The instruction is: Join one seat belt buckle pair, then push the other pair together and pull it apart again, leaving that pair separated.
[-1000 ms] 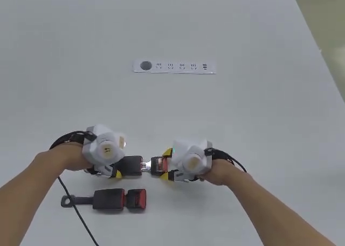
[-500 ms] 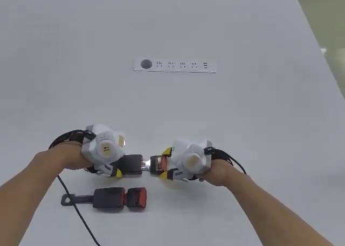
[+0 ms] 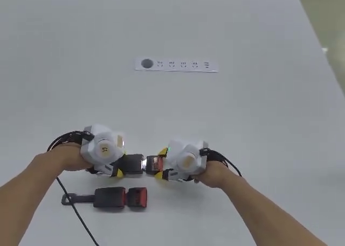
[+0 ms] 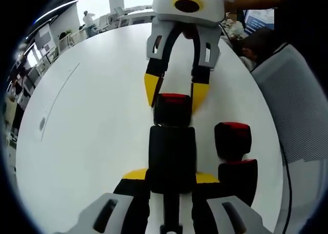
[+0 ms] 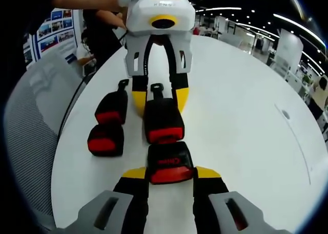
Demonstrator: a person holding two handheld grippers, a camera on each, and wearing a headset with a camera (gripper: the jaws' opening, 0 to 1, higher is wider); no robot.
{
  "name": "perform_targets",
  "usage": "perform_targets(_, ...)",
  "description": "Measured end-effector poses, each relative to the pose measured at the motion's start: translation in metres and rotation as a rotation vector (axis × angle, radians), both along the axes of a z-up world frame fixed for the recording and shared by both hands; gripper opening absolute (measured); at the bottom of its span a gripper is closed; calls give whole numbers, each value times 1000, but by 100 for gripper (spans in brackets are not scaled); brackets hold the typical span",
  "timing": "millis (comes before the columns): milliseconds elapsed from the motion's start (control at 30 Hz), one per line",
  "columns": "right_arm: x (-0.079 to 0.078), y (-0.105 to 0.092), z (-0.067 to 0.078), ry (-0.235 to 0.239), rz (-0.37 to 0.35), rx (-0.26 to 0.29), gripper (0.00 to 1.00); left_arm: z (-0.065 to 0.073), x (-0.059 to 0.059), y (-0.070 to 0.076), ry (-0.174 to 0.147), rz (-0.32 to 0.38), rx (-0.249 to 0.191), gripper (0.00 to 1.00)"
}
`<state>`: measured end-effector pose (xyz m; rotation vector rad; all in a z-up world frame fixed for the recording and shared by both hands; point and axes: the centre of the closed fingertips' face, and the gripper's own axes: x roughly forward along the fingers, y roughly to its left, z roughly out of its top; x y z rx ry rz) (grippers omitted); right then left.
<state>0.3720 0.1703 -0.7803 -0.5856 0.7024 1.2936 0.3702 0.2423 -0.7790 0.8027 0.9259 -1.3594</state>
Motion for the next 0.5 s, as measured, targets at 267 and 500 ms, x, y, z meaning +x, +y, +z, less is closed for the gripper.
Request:
perform_targets(267,-1,1,4,-8,25,-3,28,0,0,1,-6,-35,10,30)
perform_targets(500,1,2,3,-3,16,-5,28,0,0,2,-5,-37,13,31)
